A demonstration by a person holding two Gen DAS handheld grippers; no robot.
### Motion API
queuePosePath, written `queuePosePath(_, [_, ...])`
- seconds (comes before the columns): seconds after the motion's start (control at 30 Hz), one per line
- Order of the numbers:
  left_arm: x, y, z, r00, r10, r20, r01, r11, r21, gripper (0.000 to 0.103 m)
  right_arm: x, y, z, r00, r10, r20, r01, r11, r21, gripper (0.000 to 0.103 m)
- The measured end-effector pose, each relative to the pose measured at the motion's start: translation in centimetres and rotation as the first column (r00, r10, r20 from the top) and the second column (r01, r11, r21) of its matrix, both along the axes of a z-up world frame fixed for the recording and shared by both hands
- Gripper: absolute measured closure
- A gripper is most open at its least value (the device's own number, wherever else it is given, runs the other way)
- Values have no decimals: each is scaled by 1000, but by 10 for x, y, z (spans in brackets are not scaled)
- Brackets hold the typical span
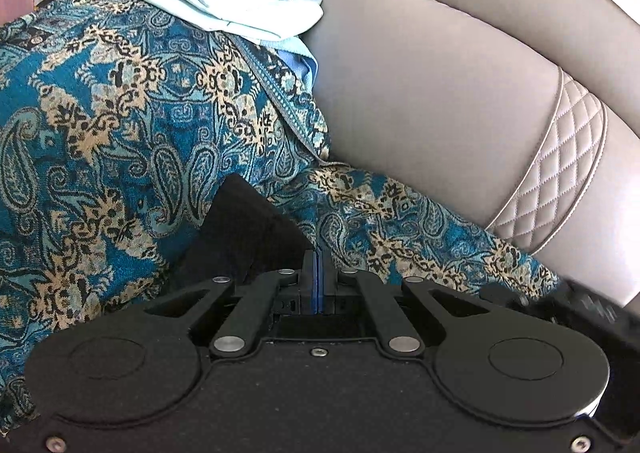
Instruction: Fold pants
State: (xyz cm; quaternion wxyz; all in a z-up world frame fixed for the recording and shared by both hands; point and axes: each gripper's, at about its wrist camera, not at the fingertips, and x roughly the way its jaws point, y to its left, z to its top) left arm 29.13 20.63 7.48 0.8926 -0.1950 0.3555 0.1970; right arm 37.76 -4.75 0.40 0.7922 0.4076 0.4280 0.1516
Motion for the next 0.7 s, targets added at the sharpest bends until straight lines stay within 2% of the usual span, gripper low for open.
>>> queuePosePath(0.07, [-2, 1, -2, 1000, -6, 2, 6, 1000, -8, 102, 12, 4, -2, 999, -32, -16, 32, 998, -50, 65])
queuePosePath(0.1, [-4, 1, -3, 1000, -10, 4, 10, 1000, -11, 102, 16, 4, -3, 998, -50, -31, 48, 996, -75, 83])
queuePosePath(0.13, [-5, 2, -3, 1000, -13, 7, 14, 1000, -16, 102, 19, 2, -4, 997, -67, -46, 62, 993, -101, 91])
queuePosePath(0.2, [-12, 3, -2, 1000, -21, 18, 22, 999, -31, 102, 14, -7, -4, 995, -90, -44, 85, 990, -117, 94])
queuePosePath(0.37, [-47, -6, 5, 996, -57, 61, 59, 998, -29, 102, -44, -25, 14, 993, -71, 98, 89, 977, -195, 95])
queuePosePath(0.57, [-120, -17, 15, 990, -89, 111, 94, 995, -42, 102, -126, -37, 32, 975, -75, 211, 125, 964, -236, 96])
queuePosePath(0.7, [-177, -19, 12, 987, -75, 141, 84, 995, -60, 102, -182, -37, 39, 963, -66, 263, 142, 948, -285, 95])
